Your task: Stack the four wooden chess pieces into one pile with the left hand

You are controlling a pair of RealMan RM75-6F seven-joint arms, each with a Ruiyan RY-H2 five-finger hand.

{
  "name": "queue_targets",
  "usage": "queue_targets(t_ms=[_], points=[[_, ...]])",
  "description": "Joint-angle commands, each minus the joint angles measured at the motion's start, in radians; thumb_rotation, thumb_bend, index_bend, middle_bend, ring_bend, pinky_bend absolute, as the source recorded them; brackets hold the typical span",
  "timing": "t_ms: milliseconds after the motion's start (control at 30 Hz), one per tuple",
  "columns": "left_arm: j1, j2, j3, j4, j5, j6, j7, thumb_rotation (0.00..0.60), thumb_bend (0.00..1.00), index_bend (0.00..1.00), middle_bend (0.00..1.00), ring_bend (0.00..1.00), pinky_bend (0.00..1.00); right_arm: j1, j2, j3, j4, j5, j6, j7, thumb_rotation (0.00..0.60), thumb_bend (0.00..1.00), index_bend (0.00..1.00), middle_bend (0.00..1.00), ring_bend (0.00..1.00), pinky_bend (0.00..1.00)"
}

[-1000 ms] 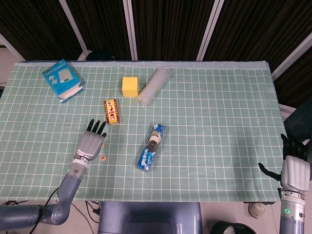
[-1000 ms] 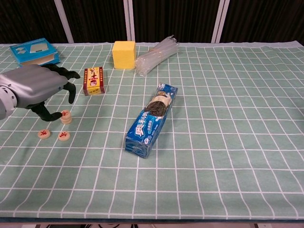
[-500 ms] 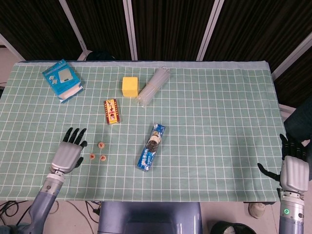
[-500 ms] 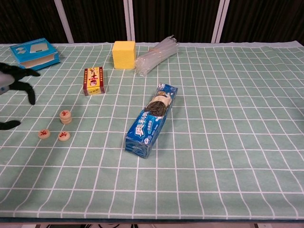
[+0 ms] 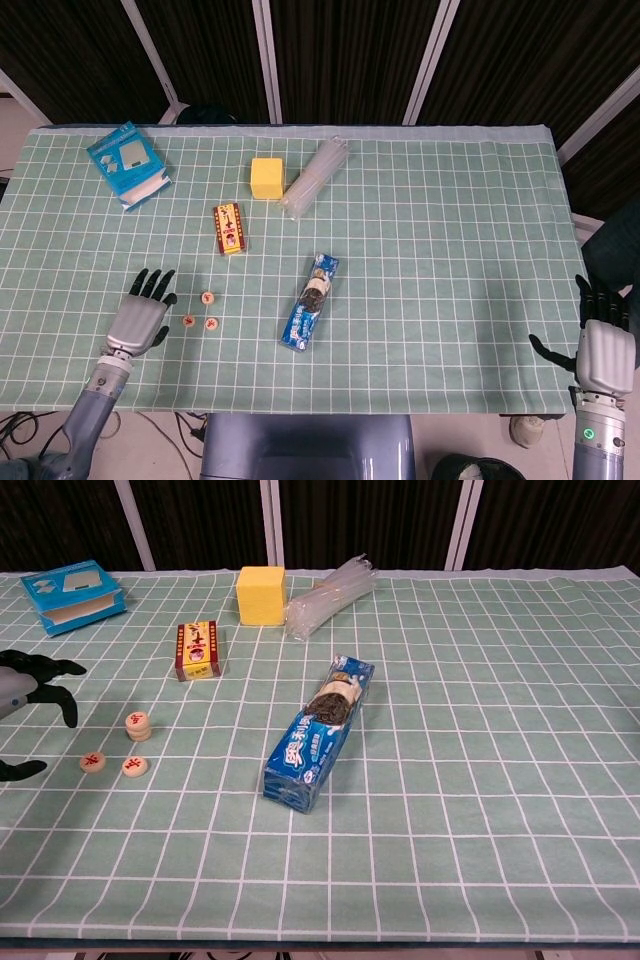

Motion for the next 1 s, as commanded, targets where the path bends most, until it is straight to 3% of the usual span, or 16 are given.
queue_targets(t_ms=[33,1000], points=[[-0.003,-0.016,-0.009,0.002,0.01,-0.008,0.008,0.6,0.27,0.39,0.02,0.0,0.0,0.0,0.0,0.001,0.001,0.0,0.0,0.001,0.6,0.23,0.0,0.01,0.0,0.0],[0.004,-0.074,-0.046,0.01,0.0,-0.05,0.119,0.6,0.31,0.43,0.02,0.0,0.0,0.0,0.003,0.003,0.001,0.006,-0.003,0.009,0.6,0.23,0.0,0.01,0.0,0.0]])
